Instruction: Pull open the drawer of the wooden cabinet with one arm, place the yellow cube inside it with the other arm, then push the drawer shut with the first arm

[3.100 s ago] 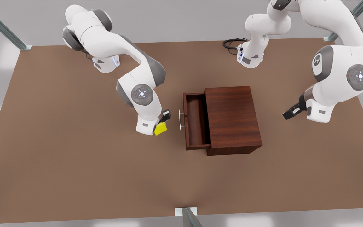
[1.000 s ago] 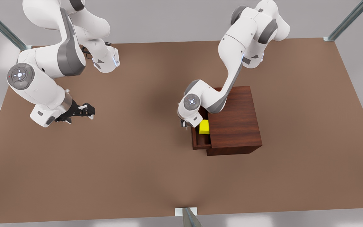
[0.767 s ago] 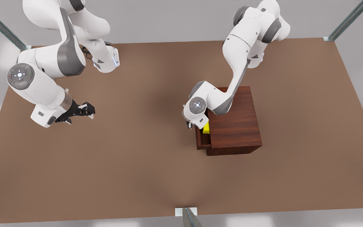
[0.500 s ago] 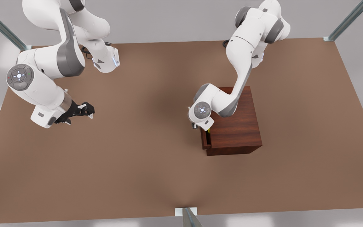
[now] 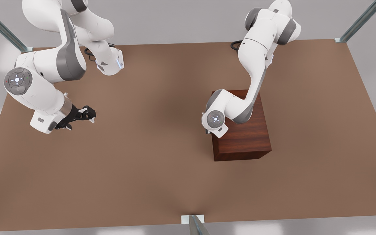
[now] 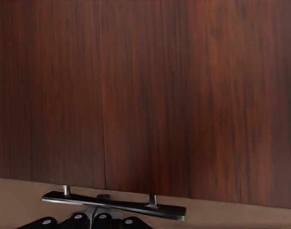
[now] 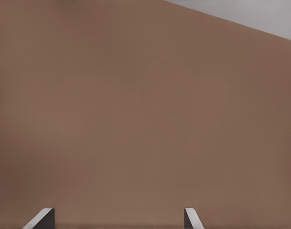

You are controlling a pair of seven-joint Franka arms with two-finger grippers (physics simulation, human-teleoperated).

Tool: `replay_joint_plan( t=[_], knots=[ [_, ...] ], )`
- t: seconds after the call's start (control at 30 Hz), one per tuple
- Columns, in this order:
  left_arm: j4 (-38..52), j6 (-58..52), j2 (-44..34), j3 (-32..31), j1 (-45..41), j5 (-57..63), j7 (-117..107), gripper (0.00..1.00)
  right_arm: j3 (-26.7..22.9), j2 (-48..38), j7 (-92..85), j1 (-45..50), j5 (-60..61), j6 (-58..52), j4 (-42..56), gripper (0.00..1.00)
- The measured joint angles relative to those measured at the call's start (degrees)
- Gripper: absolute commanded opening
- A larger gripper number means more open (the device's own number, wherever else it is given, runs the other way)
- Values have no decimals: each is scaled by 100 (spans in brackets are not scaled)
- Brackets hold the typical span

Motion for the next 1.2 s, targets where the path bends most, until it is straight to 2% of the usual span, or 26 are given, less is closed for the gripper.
replay_joint_plan(
  t=[0.17, 0.23, 0.27, 0.33, 0.37, 0.4, 0.43, 0.5, 0.53, 0.63, 0.73, 1.2],
  knots=[
    [362, -69, -44, -55, -22, -117, 92, 21, 5, 0, -52, -1, 0, 1, 0, 100],
    [540, -96, -307, -85, -4, -301, 120, 21, 11, 0, -69, 0, 0, 1, 5, 100],
    [615, -156, -462, -80, 76, -368, 157, 27, 14, 0, -76, 0, 0, 1, 7, 100],
    [846, -470, -617, -83, 725, -435, 450, 48, 17, 0, -90, 2, 0, 1, 8, 100],
    [1011, -676, -651, -90, 1177, -403, 686, 71, 17, 0, -96, 2, 0, 1, 9, 100],
    [1128, -858, -699, -86, 1565, -316, 964, 85, 17, 0, -102, 1, 0, 1, 9, 100],
    [1191, -1018, -751, -87, 1835, -161, 1290, 90, 17, 0, -107, 1, 0, 1, 9, 100],
    [1243, -1269, -916, -72, 2168, 271, 2084, 93, 18, 0, -118, 1, 0, 1, 9, 100],
    [1252, -1367, -1027, -70, 2297, 462, 2524, 99, 18, 0, -122, 1, 0, 1, 9, 100],
    [1235, -1569, -1780, -48, 2896, 795, 3892, 100, 18, 0, -136, 1, 0, 1, 9, 100],
    [1027, -1683, -2339, -47, 3070, 1058, 5142, 100, 18, 0, -148, 1, 0, 1, 9, 100],
    [1032, -1770, -2223, -64, 2983, 1329, 8915, 100, 0, 0, -186, -12, 0, 1, 9, 100]
  ],
)
